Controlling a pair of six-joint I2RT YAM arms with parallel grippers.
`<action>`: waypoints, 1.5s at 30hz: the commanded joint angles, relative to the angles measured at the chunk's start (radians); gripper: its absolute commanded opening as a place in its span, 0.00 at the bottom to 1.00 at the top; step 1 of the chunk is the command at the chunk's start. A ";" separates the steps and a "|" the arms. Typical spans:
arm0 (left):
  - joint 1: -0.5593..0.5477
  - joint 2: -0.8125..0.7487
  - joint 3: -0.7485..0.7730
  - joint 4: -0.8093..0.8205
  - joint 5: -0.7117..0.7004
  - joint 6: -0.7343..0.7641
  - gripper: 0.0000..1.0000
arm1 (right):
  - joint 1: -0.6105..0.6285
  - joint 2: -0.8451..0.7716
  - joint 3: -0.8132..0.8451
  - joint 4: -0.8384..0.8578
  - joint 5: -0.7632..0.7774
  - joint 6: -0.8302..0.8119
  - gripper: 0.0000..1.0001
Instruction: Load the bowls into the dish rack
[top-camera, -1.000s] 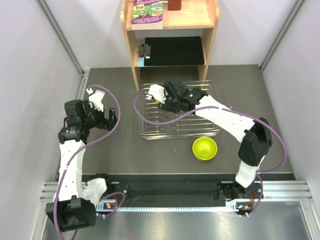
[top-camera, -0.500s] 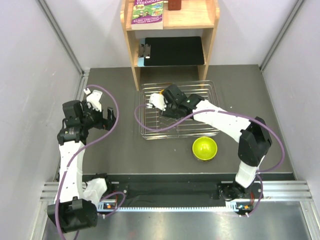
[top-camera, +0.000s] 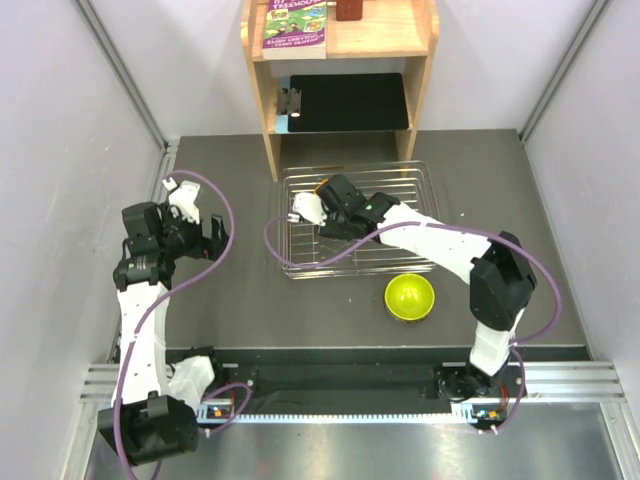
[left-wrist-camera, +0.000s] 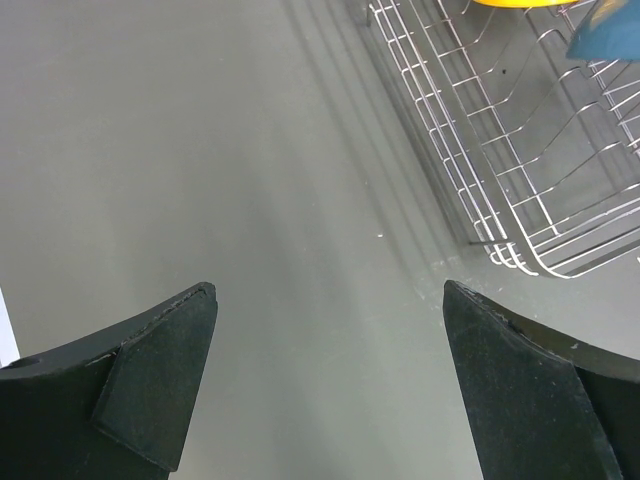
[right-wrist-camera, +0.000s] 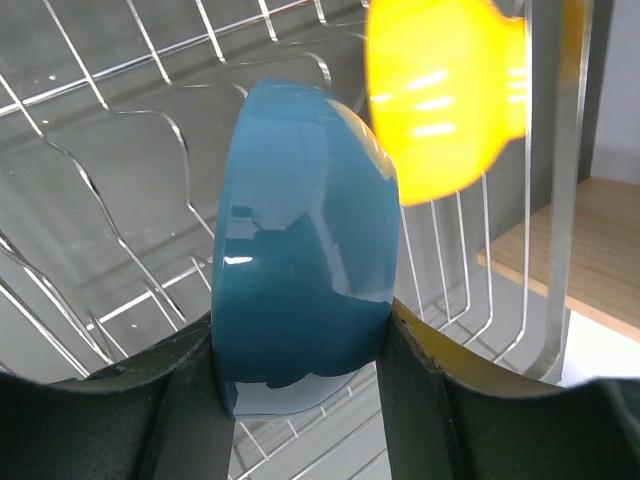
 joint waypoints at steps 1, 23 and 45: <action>0.015 -0.017 -0.007 0.043 0.029 -0.011 0.99 | 0.036 0.031 0.057 0.051 0.023 -0.020 0.00; 0.049 -0.028 -0.027 0.043 0.064 0.000 0.99 | 0.097 0.138 0.098 0.039 0.112 -0.126 0.02; 0.056 -0.032 -0.032 0.046 0.073 0.004 0.99 | 0.099 0.118 0.126 0.025 0.175 -0.155 0.80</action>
